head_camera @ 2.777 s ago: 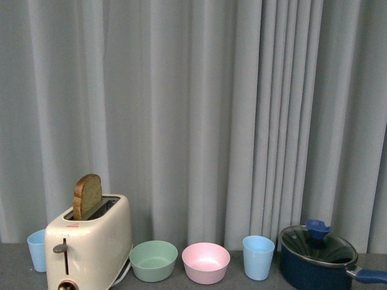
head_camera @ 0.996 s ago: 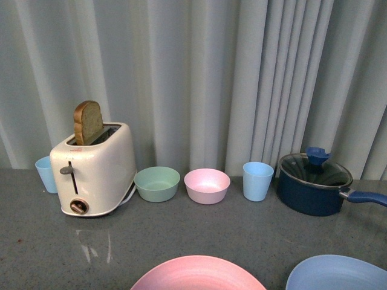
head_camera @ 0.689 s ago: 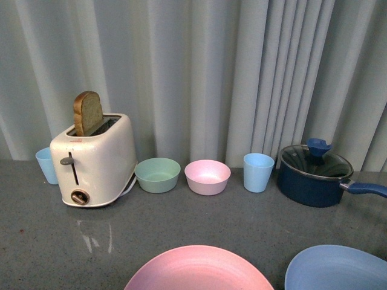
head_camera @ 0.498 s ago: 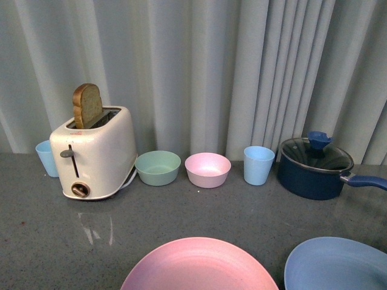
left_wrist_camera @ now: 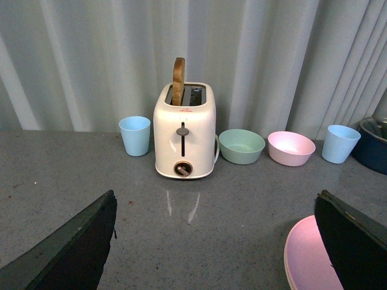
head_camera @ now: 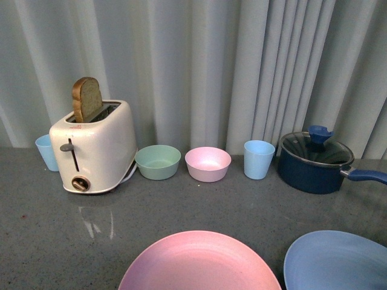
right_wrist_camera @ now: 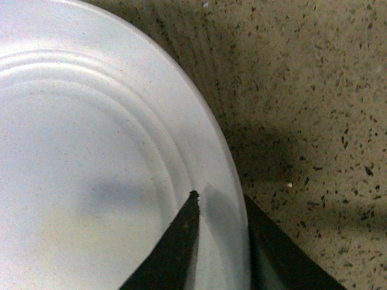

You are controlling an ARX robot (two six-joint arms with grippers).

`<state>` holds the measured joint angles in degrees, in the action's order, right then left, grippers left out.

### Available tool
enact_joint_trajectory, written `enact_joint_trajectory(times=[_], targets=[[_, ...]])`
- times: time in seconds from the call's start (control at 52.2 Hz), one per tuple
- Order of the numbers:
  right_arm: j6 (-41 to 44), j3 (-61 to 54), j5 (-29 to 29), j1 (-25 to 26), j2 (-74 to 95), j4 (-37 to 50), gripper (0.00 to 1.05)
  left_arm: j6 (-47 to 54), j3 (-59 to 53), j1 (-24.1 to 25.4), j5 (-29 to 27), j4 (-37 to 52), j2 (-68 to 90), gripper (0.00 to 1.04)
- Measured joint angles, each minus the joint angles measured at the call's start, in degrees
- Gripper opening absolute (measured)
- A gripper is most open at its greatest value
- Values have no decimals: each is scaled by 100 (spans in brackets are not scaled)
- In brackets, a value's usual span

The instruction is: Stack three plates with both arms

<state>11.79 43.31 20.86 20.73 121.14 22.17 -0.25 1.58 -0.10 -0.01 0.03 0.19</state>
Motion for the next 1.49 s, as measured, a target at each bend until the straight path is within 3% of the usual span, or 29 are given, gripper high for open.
enact_joint_trajectory(times=[0.153,0.517,0.747,0.881,1.226,1.494], targets=[[-175,-195,446,155,-72,81,3,0,0,0,0,0,0,98],[-225,-553,828,557,-828,-74,3,0,0,0,0,0,0,98],[-286,-599,1497,710,-2267,-739,3,0,0,0,0,0,0,98],[-538,-605,1668,271,-2789,-734,3,0,0,0,0,0,0,98],[-1217,-813,1397,-1762,-2052,389,3,0,0,0,0,0,0,98],[-1399,-258,1172,-2371,-1311,337,3,0,0,0,0,0,0,98]])
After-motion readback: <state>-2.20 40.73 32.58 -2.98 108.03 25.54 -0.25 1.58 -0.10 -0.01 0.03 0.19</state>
